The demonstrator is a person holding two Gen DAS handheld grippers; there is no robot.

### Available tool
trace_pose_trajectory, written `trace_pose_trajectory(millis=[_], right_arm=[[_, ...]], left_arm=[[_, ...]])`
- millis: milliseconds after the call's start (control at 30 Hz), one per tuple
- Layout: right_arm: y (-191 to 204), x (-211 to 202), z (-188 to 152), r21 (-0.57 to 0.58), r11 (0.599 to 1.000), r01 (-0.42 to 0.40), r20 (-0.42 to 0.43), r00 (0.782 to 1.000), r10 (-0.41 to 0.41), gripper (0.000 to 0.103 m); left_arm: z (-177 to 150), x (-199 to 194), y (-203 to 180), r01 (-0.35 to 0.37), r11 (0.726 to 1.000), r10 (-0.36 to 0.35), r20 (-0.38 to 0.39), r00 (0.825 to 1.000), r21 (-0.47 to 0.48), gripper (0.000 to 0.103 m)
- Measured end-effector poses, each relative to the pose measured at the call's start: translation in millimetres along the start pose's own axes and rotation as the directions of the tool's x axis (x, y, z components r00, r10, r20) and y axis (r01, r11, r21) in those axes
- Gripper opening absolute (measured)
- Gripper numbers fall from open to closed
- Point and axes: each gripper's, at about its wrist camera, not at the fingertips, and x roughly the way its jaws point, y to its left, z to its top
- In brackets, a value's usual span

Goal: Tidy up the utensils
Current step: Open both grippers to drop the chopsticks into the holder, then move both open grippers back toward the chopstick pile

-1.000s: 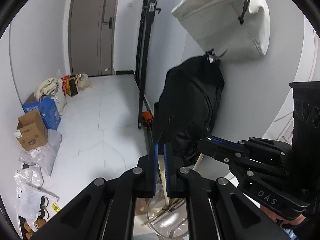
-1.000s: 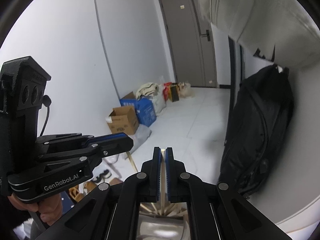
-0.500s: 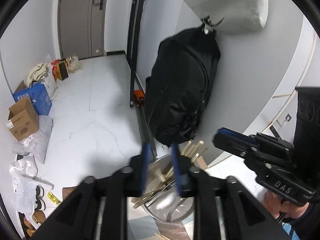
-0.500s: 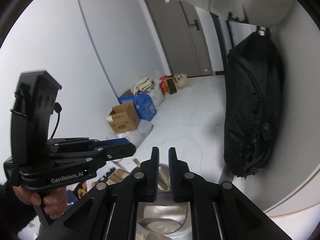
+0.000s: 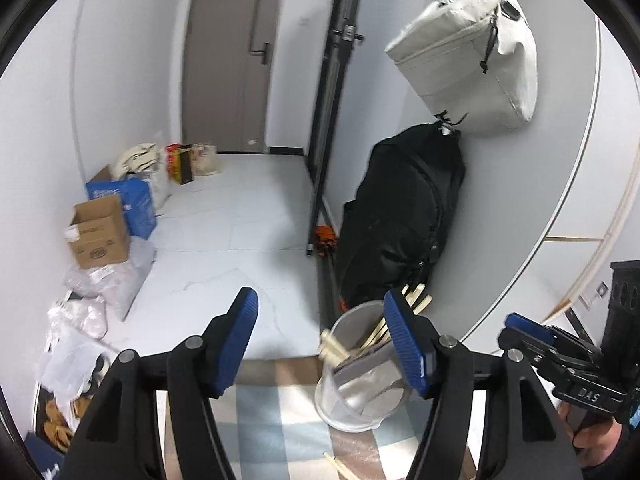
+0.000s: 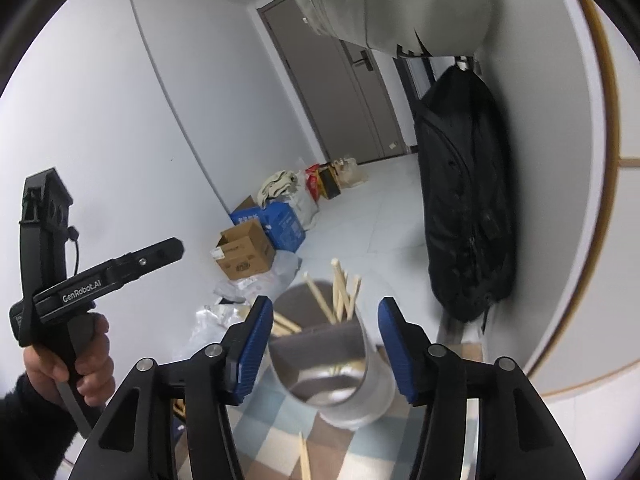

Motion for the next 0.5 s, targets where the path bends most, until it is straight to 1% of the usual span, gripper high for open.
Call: trace_pose_trajectory(millis=[100, 133, 167, 200, 267, 333, 433, 500], right_arm=[[7, -6, -13, -0.03, 1.0, 0.007, -0.009, 1.0, -0.007, 0.063], [11, -8, -18, -0.043, 0.999, 0.006, -0.016, 1.0, -0.007, 0.065], [13, -8, -22, -0.052, 0.999, 0.006, -0.021, 1.0, -0.007, 0.066], [17, -9, -28, -0.068, 0.998, 0.005, -0.03, 1.0, -0.007, 0.067], [24, -9, -38, -0.09, 0.996, 0.005, -0.046, 0.999, -0.009, 0.068], [28, -5, -50, -0.101, 0.995, -0.004, -0.077, 0.997, -0.004, 0.069], [34, 7, -71, -0.128, 0.991, -0.027, -0.142, 0.99, 0.008, 0.069], [37, 21, -90, -0.146, 0.989, -0.036, -0.213, 0.977, 0.004, 0.069]], left_arm=[[-16, -4, 4, -0.038, 0.999, 0.039, 0.006, 0.999, -0.018, 0.062], [-21, -5, 7, -0.047, 0.998, 0.047, 0.003, 0.999, -0.031, 0.063], [-29, -5, 9, -0.063, 0.997, 0.063, -0.006, 0.998, -0.048, 0.068], [-34, -6, 12, -0.07, 0.996, 0.07, -0.007, 0.998, -0.06, 0.071], [-46, -9, 16, -0.096, 0.992, 0.096, -0.001, 0.995, -0.077, 0.072], [-60, -7, 22, -0.119, 0.989, 0.118, -0.016, 0.993, -0.093, 0.073], [-81, -3, 30, -0.132, 0.984, 0.126, -0.051, 0.991, -0.121, 0.074], [-96, -5, 36, -0.152, 0.979, 0.145, -0.063, 0.987, -0.134, 0.075]])
